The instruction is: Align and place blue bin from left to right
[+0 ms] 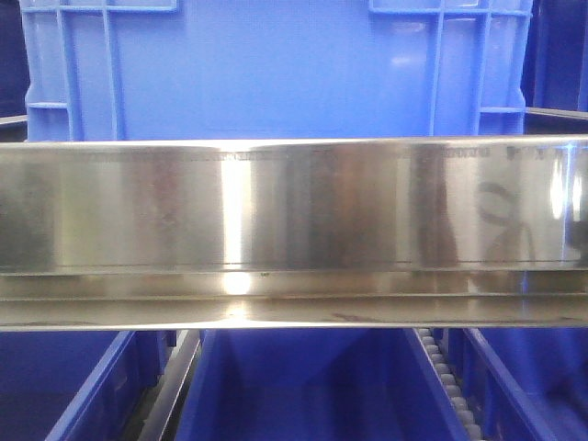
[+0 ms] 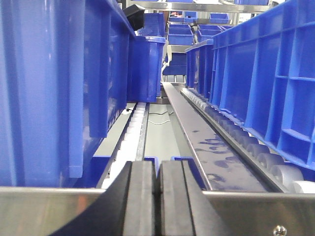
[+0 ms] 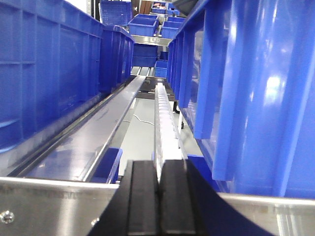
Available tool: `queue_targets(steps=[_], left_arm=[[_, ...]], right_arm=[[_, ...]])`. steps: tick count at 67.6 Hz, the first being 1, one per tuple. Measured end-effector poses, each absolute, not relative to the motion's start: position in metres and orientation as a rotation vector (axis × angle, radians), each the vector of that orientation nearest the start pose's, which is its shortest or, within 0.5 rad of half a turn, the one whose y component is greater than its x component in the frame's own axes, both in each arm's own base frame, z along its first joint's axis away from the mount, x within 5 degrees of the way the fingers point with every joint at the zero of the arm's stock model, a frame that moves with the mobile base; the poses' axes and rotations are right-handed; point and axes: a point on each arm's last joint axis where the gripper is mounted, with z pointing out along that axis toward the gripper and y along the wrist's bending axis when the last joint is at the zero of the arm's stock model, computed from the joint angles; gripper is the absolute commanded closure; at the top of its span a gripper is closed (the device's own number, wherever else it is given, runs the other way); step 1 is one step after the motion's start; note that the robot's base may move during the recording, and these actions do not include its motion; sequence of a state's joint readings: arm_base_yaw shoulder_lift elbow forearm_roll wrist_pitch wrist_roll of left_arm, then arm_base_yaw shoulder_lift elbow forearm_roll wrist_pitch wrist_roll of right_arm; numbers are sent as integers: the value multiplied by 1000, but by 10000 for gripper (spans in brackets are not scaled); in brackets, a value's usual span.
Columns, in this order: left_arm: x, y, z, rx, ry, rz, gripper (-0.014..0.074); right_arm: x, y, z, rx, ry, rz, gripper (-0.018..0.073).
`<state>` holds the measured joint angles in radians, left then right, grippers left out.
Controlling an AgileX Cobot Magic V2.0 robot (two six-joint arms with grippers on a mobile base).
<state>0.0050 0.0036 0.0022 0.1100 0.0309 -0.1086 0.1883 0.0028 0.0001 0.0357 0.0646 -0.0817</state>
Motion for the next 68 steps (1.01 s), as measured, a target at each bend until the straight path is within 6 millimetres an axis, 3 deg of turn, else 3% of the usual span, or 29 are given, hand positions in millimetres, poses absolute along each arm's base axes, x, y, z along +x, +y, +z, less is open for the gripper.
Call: queue_targets(steps=[68], left_arm=[[57, 1, 209, -6, 1520, 8, 707]], right_arm=[[56, 11, 207, -183, 1541, 114, 638]])
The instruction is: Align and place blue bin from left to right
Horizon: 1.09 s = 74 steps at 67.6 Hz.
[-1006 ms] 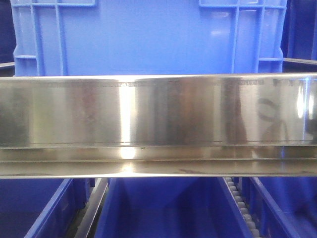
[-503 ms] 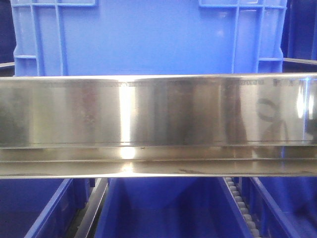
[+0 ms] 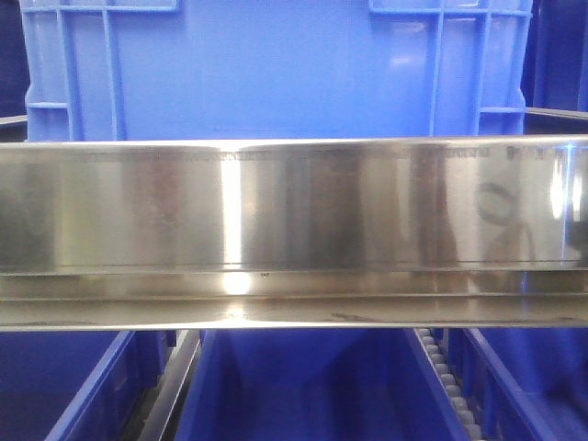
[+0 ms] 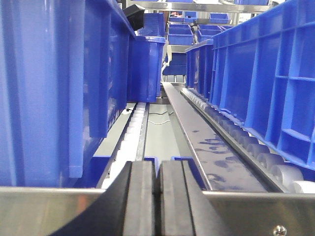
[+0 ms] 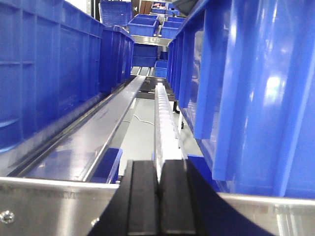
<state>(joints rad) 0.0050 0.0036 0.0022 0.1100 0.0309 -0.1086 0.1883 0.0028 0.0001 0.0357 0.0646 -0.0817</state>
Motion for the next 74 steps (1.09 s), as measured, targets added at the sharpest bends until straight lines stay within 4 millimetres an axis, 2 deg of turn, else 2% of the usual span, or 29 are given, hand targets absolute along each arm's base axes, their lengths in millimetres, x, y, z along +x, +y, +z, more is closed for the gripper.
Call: queue_targets(steps=[20, 34, 50, 57, 67, 74], left_arm=[[57, 1, 210, -5, 1511, 7, 707], [55, 0, 222, -3, 1466, 6, 707], [37, 2, 284, -21, 1415, 18, 707], [36, 3, 310, -26, 1424, 21, 707], [52, 3, 348, -30, 1476, 24, 707], [72, 3, 376, -31, 1510, 25, 707]], right_arm=[[56, 11, 209, -181, 1525, 114, 638], [55, 11, 216, -176, 1497, 117, 638], [36, 8, 276, -181, 1489, 124, 638], [33, 7, 303, -184, 1497, 125, 638], [46, 10, 334, -194, 1561, 123, 638], [64, 14, 363, -199, 1601, 122, 638]])
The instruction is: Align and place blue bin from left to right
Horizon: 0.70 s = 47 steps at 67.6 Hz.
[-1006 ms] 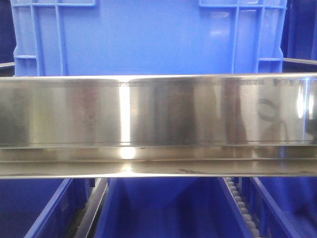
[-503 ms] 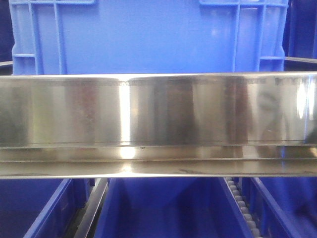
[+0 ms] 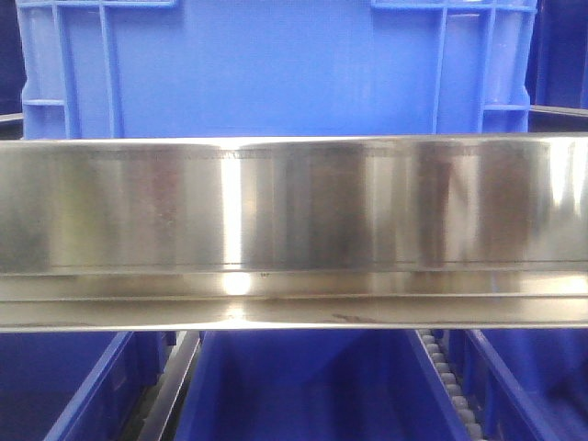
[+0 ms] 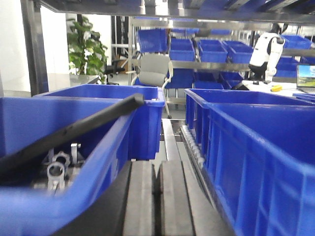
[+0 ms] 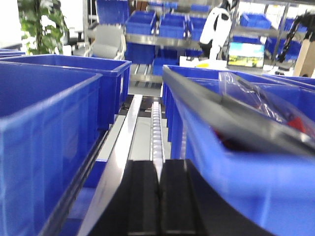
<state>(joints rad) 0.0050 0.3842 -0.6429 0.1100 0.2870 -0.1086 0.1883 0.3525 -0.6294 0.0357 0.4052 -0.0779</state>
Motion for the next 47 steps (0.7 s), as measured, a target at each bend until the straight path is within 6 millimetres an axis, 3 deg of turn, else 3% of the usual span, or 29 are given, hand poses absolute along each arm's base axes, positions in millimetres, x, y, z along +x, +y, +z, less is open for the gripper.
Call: queue_targets(steps=[14, 21, 35, 47], left_arm=[[123, 3, 423, -30, 1546, 25, 707], [143, 3, 432, -25, 1530, 22, 707], [177, 2, 432, -31, 1514, -9, 707], [206, 2, 442, -59, 1634, -25, 707]], right_arm=[[114, 23, 419, -204, 1645, 121, 638], [135, 27, 437, -205, 1651, 121, 638], [172, 35, 436, -189, 1684, 154, 638], [195, 41, 434, -190, 1789, 181, 636]])
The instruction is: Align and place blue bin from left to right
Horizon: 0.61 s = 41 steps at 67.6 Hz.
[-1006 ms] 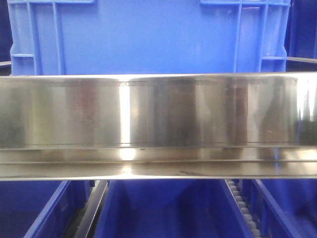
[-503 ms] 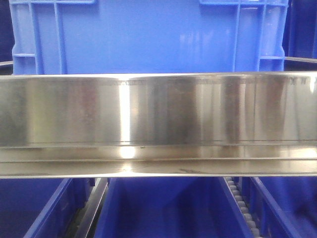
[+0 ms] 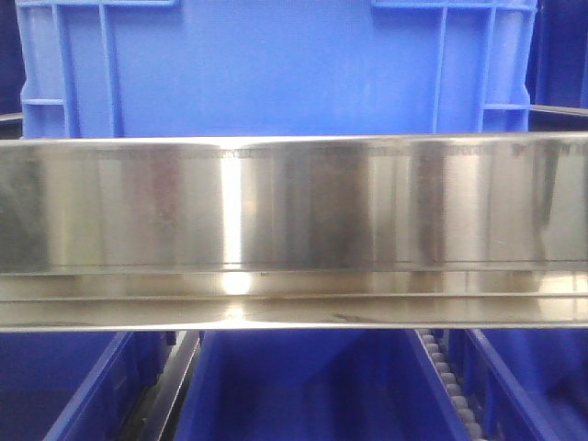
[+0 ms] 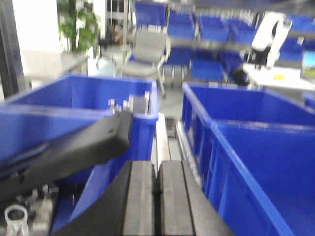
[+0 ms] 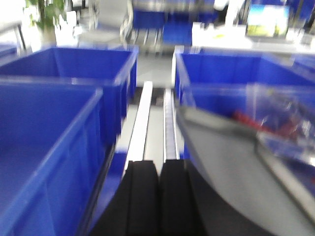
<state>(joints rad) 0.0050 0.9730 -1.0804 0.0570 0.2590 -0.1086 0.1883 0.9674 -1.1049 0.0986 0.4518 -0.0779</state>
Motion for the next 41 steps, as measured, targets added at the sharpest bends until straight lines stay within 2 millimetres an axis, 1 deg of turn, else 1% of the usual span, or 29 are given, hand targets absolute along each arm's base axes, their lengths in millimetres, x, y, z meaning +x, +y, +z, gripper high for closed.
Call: queue_targets(steps=[4, 6, 9, 11, 14, 18, 19, 28, 32, 36, 38, 40, 41], left_arm=[[219, 3, 445, -64, 1694, -22, 707], [224, 2, 450, -62, 1707, -24, 707], [234, -1, 454, -54, 1734, -31, 707], [243, -3, 455, -45, 1755, -35, 707], [252, -8, 461, -26, 1757, -48, 707], [268, -16, 464, -5, 1771, -65, 707], [271, -18, 468, 1, 1763, -70, 707], [302, -40, 474, 62, 1823, -109, 707], [318, -49, 471, 83, 1872, -114, 707], [331, -57, 472, 99, 1902, -118, 707], [340, -61, 468, 104, 1933, -117, 707], [345, -63, 469, 106, 1945, -118, 707], [348, -66, 468, 107, 1955, -121, 707]], right_arm=[[206, 44, 437, -201, 1851, 184, 636], [212, 45, 436, -208, 1891, 183, 636], [224, 48, 436, -216, 1936, 183, 636], [231, 49, 436, -219, 1960, 184, 636], [243, 53, 433, -229, 1996, 188, 636], [255, 59, 435, -245, 2019, 198, 636], [259, 61, 435, -248, 2025, 202, 636], [284, 85, 434, -277, 2065, 257, 636], [293, 97, 436, -293, 2066, 265, 636], [302, 108, 433, -278, 2098, 270, 636], [306, 114, 435, -277, 2104, 268, 636], [309, 118, 437, -274, 2111, 255, 636], [311, 120, 434, -272, 2131, 257, 636]])
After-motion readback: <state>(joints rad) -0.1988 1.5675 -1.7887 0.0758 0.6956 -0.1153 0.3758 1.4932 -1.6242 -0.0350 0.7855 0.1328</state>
